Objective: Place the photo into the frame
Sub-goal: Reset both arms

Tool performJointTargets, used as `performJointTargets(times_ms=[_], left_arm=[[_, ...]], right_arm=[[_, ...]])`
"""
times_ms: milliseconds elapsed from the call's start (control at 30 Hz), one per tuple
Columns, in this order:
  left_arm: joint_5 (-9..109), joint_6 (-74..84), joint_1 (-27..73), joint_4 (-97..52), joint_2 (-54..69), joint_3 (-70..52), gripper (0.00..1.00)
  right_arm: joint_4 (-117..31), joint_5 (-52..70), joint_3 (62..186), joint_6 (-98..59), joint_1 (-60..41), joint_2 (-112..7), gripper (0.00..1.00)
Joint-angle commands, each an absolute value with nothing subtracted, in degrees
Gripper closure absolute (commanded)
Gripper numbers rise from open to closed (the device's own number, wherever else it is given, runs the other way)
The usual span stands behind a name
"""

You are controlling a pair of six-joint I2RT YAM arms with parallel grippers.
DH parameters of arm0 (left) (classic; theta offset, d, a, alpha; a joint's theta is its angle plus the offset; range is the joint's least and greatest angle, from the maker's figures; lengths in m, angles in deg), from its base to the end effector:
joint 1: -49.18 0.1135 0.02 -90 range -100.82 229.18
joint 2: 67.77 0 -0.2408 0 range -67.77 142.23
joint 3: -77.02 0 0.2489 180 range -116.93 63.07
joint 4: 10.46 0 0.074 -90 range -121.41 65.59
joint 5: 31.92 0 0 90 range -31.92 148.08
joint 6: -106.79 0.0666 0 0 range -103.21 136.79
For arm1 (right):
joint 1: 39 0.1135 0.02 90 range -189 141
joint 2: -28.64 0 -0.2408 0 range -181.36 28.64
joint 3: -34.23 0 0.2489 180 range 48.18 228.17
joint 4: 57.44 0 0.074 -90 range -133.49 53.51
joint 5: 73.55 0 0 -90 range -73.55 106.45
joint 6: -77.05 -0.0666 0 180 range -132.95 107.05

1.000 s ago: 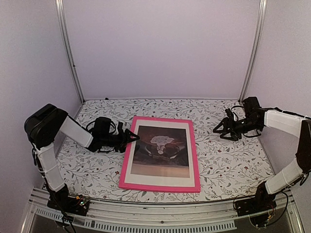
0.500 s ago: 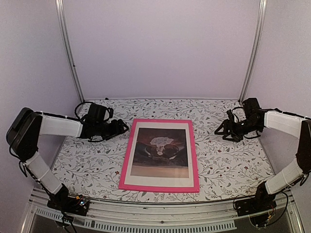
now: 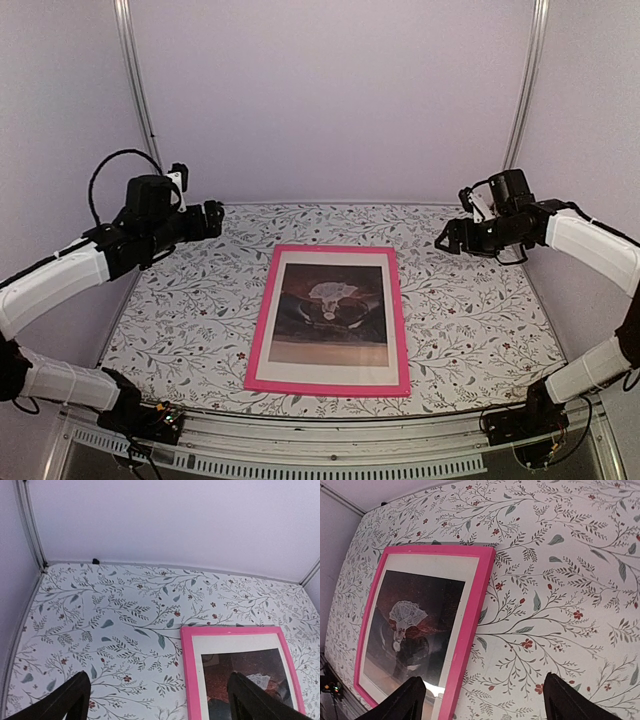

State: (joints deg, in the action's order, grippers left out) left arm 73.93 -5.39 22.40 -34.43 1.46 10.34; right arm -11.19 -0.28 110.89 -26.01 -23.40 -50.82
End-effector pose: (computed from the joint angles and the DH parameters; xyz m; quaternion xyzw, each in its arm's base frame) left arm 0.2821 -0.1220 0.2659 -0.0387 0.8446 -0.1092 0.5228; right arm 0.2981 0.1031 0.2340 -0.0714 0.9255 0.2177 0.3016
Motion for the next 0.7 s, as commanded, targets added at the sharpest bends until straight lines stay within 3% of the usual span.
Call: performJointTargets(times_ms=[0, 200, 667], left_arm=[[80.4, -0.1, 21.9, -35.5, -5.1, 11.8, 0.0], [85.1, 1.8, 22.9, -35.4, -11.3, 13.9, 0.0], [79.3, 5.4, 23.4, -29.0, -21.0, 22.1, 0.0]], right_arm=[[-11.5, 8.4, 112.3, -24.0, -22.8, -47.5, 0.05], [-12.3, 12.8, 112.6, -22.5, -22.9, -44.0, 0.01], [-19.1, 19.0, 107.7, -20.7, -22.9, -35.6, 0.01]])
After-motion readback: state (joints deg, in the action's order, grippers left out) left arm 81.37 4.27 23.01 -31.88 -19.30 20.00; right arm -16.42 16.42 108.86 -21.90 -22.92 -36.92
